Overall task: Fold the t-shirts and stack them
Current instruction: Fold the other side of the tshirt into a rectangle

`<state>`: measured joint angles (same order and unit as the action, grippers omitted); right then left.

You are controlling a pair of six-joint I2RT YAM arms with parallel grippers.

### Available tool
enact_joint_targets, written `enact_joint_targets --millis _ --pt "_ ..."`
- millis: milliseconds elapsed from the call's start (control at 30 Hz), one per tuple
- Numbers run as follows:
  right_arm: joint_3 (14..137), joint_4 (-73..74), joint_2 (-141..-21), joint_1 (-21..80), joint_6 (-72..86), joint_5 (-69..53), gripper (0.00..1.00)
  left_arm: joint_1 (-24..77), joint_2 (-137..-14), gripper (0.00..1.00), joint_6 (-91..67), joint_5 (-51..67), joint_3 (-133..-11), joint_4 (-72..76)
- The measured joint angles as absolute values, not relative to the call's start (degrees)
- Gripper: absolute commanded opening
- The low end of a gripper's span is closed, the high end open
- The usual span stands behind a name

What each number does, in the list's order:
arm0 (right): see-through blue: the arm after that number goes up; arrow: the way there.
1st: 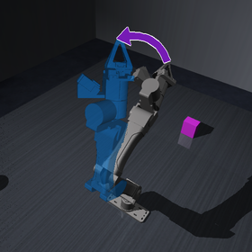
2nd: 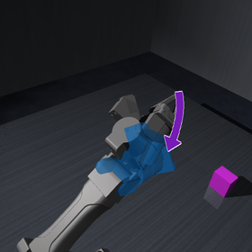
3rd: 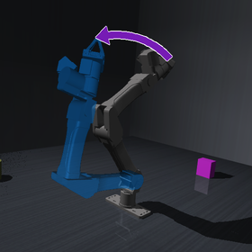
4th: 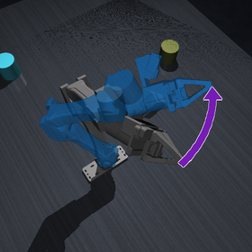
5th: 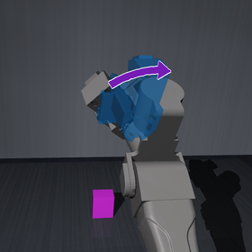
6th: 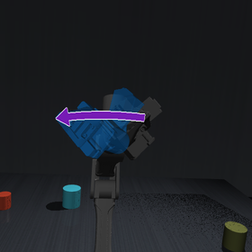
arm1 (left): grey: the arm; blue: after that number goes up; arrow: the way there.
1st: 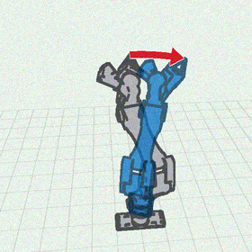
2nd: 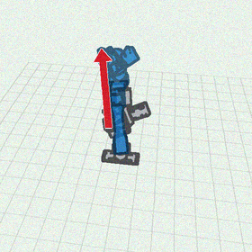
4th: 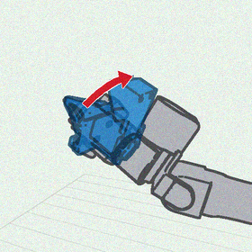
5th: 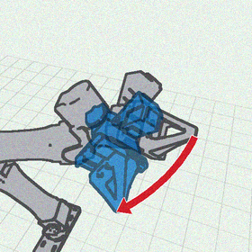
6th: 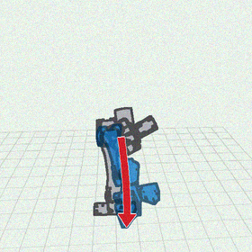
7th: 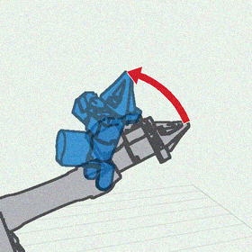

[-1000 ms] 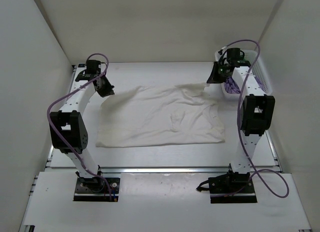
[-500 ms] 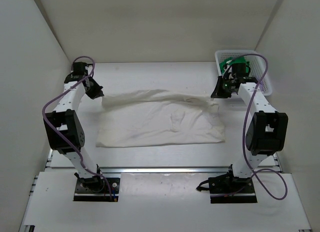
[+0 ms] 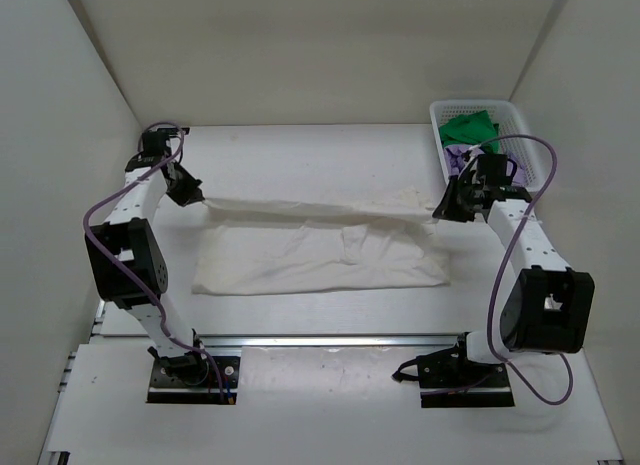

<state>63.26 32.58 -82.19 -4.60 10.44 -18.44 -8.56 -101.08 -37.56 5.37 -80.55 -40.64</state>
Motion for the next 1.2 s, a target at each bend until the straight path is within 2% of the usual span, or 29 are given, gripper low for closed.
enact_joint_targets --millis 600,900,1200 --pt "53.5 33.3 -73.2 -7.1 12.3 -18.3 0.0 -9.4 -100.1 0.0 -38.5 4.5 -76.1 -42.3" --pt "44.1 32.8 -70.7 -6.4 13.4 -17.8 0.0 -9.3 -98.7 0.0 -38.5 3.4 -70.4 -42.0" --pt "40.4 32.4 -69.5 -5.2 15.3 -15.6 0.0 -10.1 -98.4 0.08 -39.1 2.3 -68.9 -42.2"
